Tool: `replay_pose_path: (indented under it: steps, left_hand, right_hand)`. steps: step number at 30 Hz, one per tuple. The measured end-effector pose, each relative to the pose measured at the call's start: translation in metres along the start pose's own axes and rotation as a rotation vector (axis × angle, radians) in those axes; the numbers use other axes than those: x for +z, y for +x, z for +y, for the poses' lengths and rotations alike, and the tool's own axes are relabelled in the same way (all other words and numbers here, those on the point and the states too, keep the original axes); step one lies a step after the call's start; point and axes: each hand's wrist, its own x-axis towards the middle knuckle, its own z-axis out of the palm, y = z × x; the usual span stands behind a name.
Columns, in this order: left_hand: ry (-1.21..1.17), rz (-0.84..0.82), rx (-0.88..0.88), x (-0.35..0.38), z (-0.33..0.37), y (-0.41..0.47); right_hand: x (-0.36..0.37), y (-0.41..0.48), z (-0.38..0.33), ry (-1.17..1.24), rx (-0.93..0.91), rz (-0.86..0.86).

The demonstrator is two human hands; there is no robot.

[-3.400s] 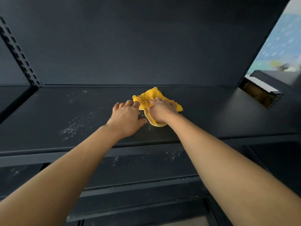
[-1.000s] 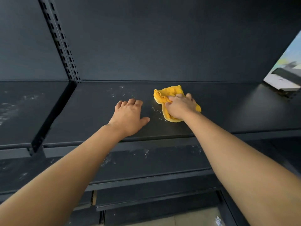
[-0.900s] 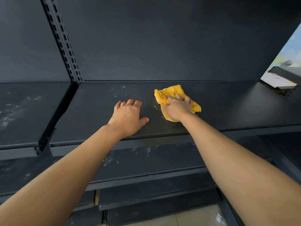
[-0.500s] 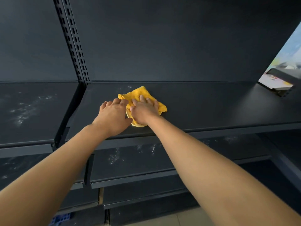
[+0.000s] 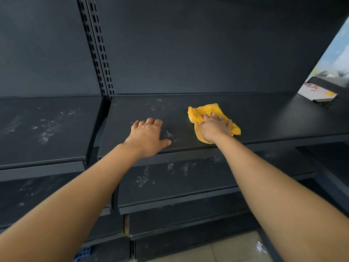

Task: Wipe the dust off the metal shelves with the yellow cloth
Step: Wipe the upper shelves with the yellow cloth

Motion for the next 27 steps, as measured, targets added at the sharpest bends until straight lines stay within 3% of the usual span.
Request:
replay_pose_path:
  steps: [10,20,27]
  left_hand:
    - [-0.011,0.013,-0.055,-0.006,-0.041,-0.026]
    - [-0.039,0.029,0.012,0.000,-0.037,-0.017]
    - [-0.058,0.023,-0.010,-0.004,-0.041,0.004]
  right_hand:
    - [0.011,-0.042,-0.114,0.029,-0.177,-0.067]
    - [0.013,-0.036,-0.078,0.034,-0.064,0.011]
    - [0.007,0.004,-0.065,0.005,-0.011,-0.045]
